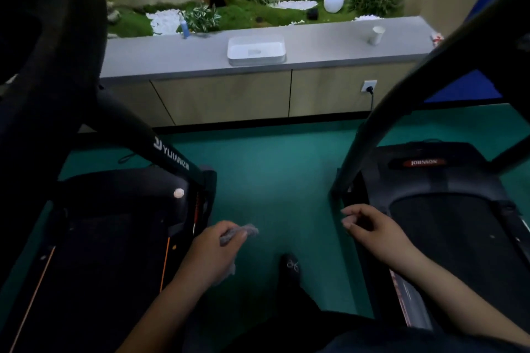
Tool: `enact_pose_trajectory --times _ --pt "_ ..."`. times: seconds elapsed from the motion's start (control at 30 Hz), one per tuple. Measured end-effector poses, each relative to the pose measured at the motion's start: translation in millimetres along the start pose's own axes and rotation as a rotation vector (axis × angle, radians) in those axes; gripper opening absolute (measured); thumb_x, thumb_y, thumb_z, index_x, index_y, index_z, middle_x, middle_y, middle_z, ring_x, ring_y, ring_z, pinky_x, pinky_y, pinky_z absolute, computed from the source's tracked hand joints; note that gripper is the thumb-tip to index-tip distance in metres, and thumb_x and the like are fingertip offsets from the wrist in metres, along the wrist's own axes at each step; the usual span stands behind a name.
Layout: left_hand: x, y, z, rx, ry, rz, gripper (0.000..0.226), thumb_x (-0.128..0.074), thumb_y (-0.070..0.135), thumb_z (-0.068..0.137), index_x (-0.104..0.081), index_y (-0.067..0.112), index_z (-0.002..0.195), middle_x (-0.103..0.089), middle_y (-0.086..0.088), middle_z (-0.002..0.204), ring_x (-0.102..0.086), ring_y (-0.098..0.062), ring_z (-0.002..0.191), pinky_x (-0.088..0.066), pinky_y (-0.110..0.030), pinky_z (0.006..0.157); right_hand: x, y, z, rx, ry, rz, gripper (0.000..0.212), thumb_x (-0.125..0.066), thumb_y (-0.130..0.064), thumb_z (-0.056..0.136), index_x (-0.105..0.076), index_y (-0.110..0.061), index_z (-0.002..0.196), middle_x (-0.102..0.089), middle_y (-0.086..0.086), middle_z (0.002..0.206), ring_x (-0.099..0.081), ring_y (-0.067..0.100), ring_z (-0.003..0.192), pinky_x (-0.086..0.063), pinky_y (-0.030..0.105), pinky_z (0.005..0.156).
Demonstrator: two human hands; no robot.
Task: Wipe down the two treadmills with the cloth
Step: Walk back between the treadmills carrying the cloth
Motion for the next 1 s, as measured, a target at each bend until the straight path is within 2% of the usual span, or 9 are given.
enact_pose_trajectory --times 0.1,0.2,0.43,0.57,0.67,0.73,0.8,0.9,1.0 --pt "10.9 21.8 58.5 0.032 0.003 0.007 0.014 -0.064 0.039 0.088 -0.066 0.027 0.083 -0.069 0.007 0.074 -0.066 -0.010 0.071 -0.051 -0.029 0.067 6.9 -25.6 69.9 0.021 -0.009 0.003 0.018 -0.067 -0.013 0.086 -0.063 -0.028 0.096 -0.069 -0.002 0.089 -0.065 0.012 0.086 -0.044 0.009 0.075" --pt "29.6 49.5 114.9 0.024 0.021 0.029 0.013 -0.063 0.039 0.089 -0.067 0.027 0.086 -0.070 0.007 0.080 -0.066 -0.011 0.076 -0.053 -0.032 0.073 13.1 -54.9 129.5 0.035 -0.028 -0.009 0.019 -0.067 -0.013 0.086 -0.062 -0.029 0.095 -0.068 -0.002 0.088 -0.064 0.011 0.083 -0.043 0.009 0.072" --pt "77.3 82.1 225.3 0.069 0.097 -0.026 0.006 -0.063 0.041 0.086 -0.064 0.035 0.087 -0.068 0.004 0.081 -0.066 -0.021 0.073 -0.057 -0.040 0.068 17.0 -99.1 243.7 0.055 -0.060 -0.011 0.024 -0.068 -0.011 0.085 -0.062 -0.033 0.092 -0.068 -0.001 0.088 -0.066 0.017 0.083 -0.049 0.031 0.084" --pt "95.9 86.0 280.8 0.104 0.084 0.045 0.006 -0.062 0.033 0.089 -0.064 0.028 0.093 -0.069 0.007 0.086 -0.067 -0.011 0.073 -0.055 -0.032 0.074 10.3 -110.3 300.3 0.011 -0.058 -0.011 0.025 -0.068 -0.009 0.084 -0.063 -0.032 0.092 -0.068 0.001 0.089 -0.066 0.020 0.081 -0.052 0.038 0.082" --pt "111.1 88.3 333.3 0.115 0.066 0.115 0.010 -0.063 0.029 0.089 -0.065 0.023 0.097 -0.069 0.002 0.091 -0.065 -0.016 0.082 -0.050 -0.029 0.073 4.8 -121.4 349.5 -0.018 -0.042 -0.025 0.025 -0.069 -0.010 0.084 -0.063 -0.034 0.090 -0.068 -0.002 0.088 -0.067 0.022 0.080 -0.053 0.042 0.083" --pt "122.1 91.4 371.6 0.128 0.063 0.099 0.010 -0.065 0.026 0.087 -0.066 0.021 0.095 -0.070 -0.001 0.091 -0.066 -0.022 0.088 -0.052 -0.032 0.077 1.7 -134.4 384.6 -0.028 -0.021 -0.024 0.026 -0.069 -0.009 0.084 -0.062 -0.034 0.088 -0.067 -0.002 0.086 -0.066 0.024 0.078 -0.052 0.039 0.081" --pt "131.8 96.8 412.4 0.128 0.052 0.076 0.008 -0.067 0.023 0.085 -0.067 0.020 0.093 -0.072 -0.002 0.090 -0.068 -0.024 0.090 -0.054 -0.034 0.080 -0.1 -153.0 420.8 -0.026 -0.004 -0.017 0.025 -0.068 -0.010 0.085 -0.061 -0.033 0.088 -0.066 -0.002 0.084 -0.066 0.023 0.077 -0.051 0.027 0.073" --pt "145.8 121.8 467.9 0.043 0.053 0.129 0.006 -0.067 0.017 0.085 -0.067 0.015 0.091 -0.071 0.003 0.096 -0.065 -0.017 0.095 -0.045 -0.022 0.077 1.2 -181.6 469.4 -0.032 0.021 -0.001 0.018 -0.066 -0.012 0.086 -0.062 -0.027 0.094 -0.067 -0.001 0.087 -0.065 0.020 0.077 -0.045 0.013 0.061" --pt "155.9 151.9 514.5 -0.019 0.044 0.180 0.007 -0.066 0.019 0.086 -0.068 0.020 0.093 -0.068 0.005 0.099 -0.061 -0.016 0.095 -0.040 -0.019 0.075 3.0 -204.0 511.4 -0.028 0.037 0.004 0.018 -0.066 -0.014 0.086 -0.061 -0.028 0.096 -0.067 -0.003 0.089 -0.066 0.017 0.080 -0.047 0.017 0.067"
Point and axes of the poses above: each hand's wrist, its own z-axis towards the middle knuckle, its own x-axis out of the back of the hand, y = z × x, the point moved 7 cm from there along z, towards the middle knuckle
